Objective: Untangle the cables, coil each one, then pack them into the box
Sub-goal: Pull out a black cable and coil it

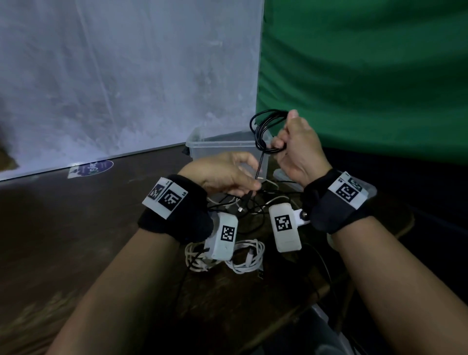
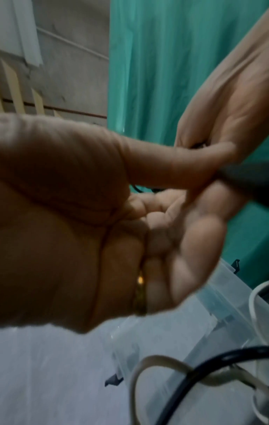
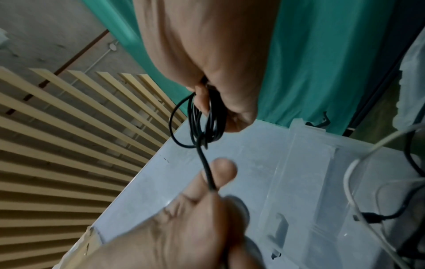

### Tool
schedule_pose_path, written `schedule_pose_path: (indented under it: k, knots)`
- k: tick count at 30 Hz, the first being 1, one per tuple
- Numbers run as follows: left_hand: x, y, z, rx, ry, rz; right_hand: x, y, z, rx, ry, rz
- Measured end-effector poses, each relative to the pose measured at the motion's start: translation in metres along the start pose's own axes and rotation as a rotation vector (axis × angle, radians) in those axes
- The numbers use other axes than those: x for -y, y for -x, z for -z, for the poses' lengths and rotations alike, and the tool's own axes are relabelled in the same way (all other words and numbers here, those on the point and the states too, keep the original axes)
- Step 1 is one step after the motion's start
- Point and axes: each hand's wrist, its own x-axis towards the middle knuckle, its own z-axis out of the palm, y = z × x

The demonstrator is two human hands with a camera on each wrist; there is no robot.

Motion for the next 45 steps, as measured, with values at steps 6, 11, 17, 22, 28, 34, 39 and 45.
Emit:
schedule_pose_path:
  k: [6,11,17,22,28,34,39,45]
  knots:
    - [0.000,0.000,-0.003,-0.001,-0.387,0.070,0.005,0.004,-0.003,0.029,0.024,0.006]
    - [-0.001,-0.007,-0.006,-0.194,-0.043,-0.065,-0.003,0.008,-0.007,0.069,0.139,0.042]
    - [-0.004,-0.003,-0.002,-0.206,0.119,-0.079,-0.003,0.006,-0.005,0.091,0.100,0.022]
    - [-0.008,0.001,-0.003,-0.080,-0.013,-0.030,0.005,0.003,-0.004,0.095,0.021,0.001]
    - [-0.005,-0.004,0.005,-0.252,-0.137,0.010,0.008,0.006,-0.004,0.139,-0.049,-0.060]
    - [-0.008,-0.004,0.020,-0.617,-0.062,-0.213,0.011,0.013,-0.001,0.179,0.015,-0.101]
    - [-0.010,-0.006,0.019,-0.794,-0.015,-0.361,0.008,0.014,-0.005,0.162,-0.037,-0.136]
    - [0.000,-0.008,0.021,-0.801,-0.234,-0.275,0.020,0.016,-0.009,0.126,-0.081,-0.064]
